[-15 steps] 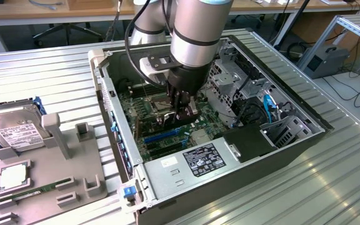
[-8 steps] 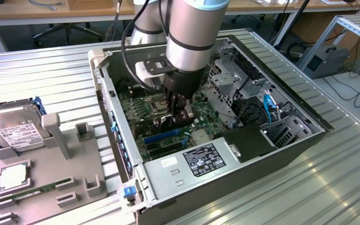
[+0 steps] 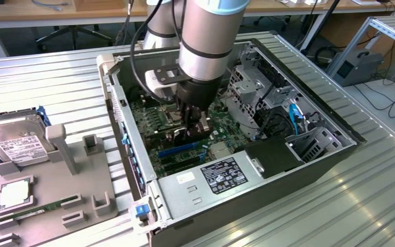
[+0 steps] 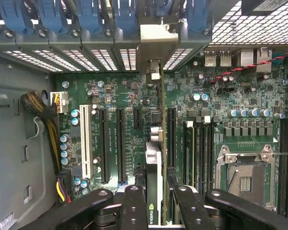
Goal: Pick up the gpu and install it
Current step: 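Insert the gpu into the slot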
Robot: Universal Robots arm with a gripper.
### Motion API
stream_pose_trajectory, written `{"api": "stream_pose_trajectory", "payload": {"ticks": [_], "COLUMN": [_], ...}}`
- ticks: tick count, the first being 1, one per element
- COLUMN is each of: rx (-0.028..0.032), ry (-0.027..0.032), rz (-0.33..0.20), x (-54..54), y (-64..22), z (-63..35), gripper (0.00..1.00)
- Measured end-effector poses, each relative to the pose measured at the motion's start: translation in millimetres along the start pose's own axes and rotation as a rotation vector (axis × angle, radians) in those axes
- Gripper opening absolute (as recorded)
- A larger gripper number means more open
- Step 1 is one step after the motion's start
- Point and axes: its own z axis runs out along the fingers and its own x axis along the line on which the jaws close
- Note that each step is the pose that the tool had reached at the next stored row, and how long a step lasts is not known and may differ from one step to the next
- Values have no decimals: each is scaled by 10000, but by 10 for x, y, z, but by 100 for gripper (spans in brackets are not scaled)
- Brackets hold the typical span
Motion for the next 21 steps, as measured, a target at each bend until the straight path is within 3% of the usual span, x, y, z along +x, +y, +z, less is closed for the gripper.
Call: {"api": "stream_pose_trajectory", "payload": {"ticks": [21], "rx": [-1], "ry": [2], "rz": [0], "x": [2], "y": [46], "z": [53], "gripper": [27]}}
